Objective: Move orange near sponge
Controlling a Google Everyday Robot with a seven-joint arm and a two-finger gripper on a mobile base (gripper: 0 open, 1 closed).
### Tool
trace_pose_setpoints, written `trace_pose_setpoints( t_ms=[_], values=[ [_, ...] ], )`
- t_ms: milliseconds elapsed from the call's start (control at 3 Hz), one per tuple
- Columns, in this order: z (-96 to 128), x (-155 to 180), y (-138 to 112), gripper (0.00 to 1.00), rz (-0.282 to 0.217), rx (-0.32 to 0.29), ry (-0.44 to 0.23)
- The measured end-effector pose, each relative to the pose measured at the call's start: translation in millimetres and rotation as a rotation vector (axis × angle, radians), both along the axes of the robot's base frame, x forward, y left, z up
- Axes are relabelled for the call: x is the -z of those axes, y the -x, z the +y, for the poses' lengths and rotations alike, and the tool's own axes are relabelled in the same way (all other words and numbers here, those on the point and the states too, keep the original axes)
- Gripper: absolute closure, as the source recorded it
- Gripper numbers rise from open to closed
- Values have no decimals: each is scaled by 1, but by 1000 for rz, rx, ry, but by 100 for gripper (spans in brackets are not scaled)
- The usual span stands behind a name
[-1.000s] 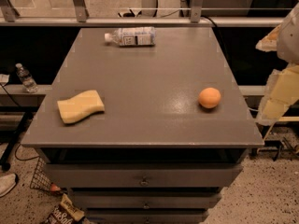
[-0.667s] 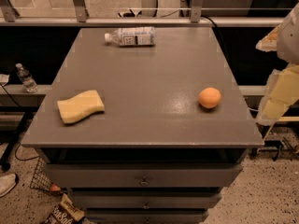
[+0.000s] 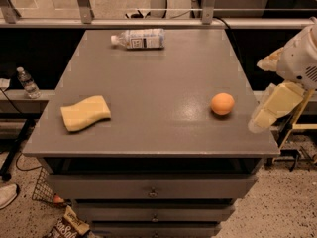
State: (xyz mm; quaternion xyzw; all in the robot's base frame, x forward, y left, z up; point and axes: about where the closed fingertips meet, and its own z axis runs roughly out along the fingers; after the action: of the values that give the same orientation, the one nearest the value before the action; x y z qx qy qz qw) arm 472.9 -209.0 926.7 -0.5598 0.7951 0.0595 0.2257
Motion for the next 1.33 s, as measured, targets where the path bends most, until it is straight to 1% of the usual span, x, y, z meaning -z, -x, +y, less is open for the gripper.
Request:
trace_pose_setpoints(
  t_ms=[333, 667, 1333],
  values=[
    [17, 33, -32, 0, -18, 5, -78],
    [27, 47, -47, 0, -26, -3, -83],
    [41, 67, -59, 0, -1, -22, -98]
  ],
)
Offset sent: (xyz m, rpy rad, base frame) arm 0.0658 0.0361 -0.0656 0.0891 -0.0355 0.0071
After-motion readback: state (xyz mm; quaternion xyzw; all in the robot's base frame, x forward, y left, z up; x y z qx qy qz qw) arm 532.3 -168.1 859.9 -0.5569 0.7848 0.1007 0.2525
